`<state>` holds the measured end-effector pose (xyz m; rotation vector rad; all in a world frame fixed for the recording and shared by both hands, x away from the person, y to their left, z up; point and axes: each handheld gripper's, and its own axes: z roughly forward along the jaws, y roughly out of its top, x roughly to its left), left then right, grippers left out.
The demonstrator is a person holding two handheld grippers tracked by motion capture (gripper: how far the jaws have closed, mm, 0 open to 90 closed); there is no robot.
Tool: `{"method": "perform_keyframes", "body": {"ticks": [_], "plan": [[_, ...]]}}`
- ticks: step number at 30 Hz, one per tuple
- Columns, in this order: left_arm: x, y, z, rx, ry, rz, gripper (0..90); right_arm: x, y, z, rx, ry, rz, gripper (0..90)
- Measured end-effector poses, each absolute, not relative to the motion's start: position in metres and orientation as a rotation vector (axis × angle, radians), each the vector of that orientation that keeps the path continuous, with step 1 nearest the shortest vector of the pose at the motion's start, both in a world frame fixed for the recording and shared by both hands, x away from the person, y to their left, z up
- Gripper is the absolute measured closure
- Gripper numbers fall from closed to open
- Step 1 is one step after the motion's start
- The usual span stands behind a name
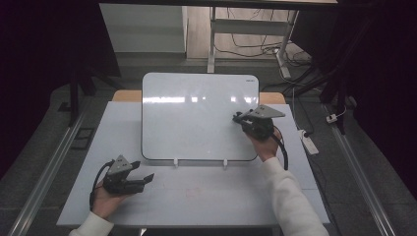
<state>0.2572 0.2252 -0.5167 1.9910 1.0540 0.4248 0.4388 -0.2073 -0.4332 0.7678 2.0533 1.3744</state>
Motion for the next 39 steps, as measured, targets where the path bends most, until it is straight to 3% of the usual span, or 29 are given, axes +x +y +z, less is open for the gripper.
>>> {"method": "perform_keyframes", "body": {"ticks": [12,19,28,39], "plan": [[0.258,0.225,-0.516,1.983,1.058,0.428,27.2,0.415,-0.205,-0.439,0.753,2.196,1.314,77.8],[0.258,0.227,-0.514,1.958,1.071,0.431,27.3,0.377,-0.203,-0.428,0.704,2.212,1.427,77.7],[0.257,0.227,-0.511,1.931,1.067,0.445,27.4,0.341,-0.187,-0.446,0.662,2.371,1.51,77.7],[0.25,0.199,-0.482,1.902,0.925,0.53,29.4,0.333,-0.162,-0.463,0.623,2.515,1.511,77.6]]}}
